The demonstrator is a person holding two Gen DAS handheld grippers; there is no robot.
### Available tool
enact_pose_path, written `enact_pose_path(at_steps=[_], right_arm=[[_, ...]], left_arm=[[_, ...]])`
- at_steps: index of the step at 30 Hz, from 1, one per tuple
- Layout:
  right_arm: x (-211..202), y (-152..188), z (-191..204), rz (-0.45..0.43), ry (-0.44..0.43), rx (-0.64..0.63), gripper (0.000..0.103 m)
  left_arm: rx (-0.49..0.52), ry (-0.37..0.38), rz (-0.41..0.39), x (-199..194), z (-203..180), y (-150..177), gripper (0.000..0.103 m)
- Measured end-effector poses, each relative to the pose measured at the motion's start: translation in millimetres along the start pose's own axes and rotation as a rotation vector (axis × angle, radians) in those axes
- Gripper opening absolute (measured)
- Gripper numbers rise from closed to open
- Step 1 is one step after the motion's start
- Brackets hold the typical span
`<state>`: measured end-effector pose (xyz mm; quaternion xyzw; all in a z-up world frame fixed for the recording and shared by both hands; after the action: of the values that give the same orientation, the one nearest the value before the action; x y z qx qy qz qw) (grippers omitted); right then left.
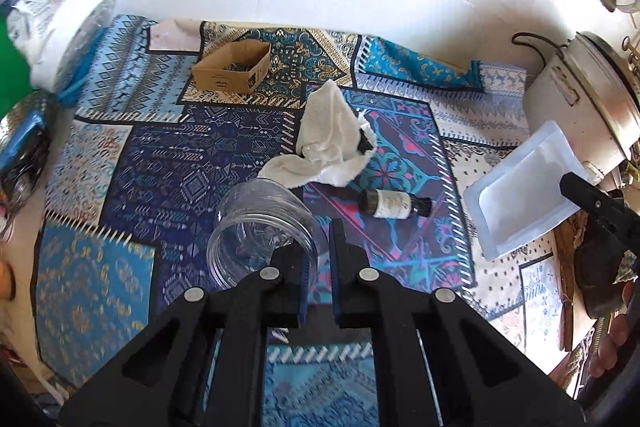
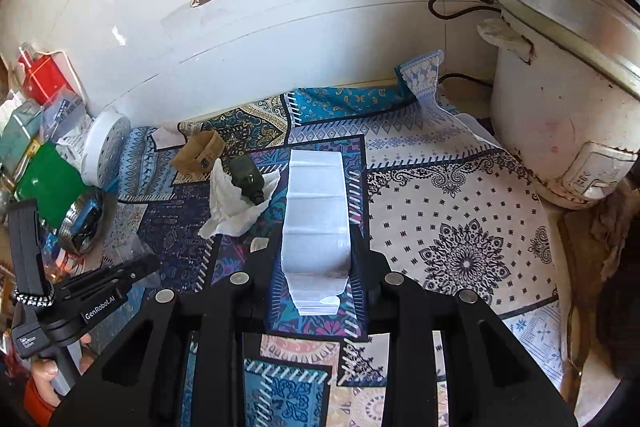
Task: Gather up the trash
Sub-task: 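Carry the jar and white tray down over the floor bin with both tools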
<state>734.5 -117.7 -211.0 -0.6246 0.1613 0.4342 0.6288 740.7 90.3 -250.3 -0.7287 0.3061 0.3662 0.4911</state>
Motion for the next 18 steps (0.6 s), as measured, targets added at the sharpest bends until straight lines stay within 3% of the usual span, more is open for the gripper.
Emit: enact_pose_path(at_steps=[8, 18], right_arm=[[-53.3, 35.8, 2.7, -0.004, -0.034, -0.099, 0.026], [-96.0, 84.1, 27.1, -0.032, -0.058, -0.105, 0.026]], left_arm=[[-0.051, -0.004, -0.065, -55.4, -18.4, 49.1, 0.008], [-0.002, 0.017, -0.091, -107.7, -25.3, 103.0, 0.008]])
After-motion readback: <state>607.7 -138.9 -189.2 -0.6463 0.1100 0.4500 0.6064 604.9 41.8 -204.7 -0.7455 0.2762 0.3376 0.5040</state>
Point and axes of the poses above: each gripper's, at about its wrist camera, not at the fingertips, and x roughly the way its jaws point, z to its left, y to its underside, the point moved 4 cm from there along x, roughly the way its jaws point, and after that the axes turned 8 degrees about -x, right-handed, at the moved point
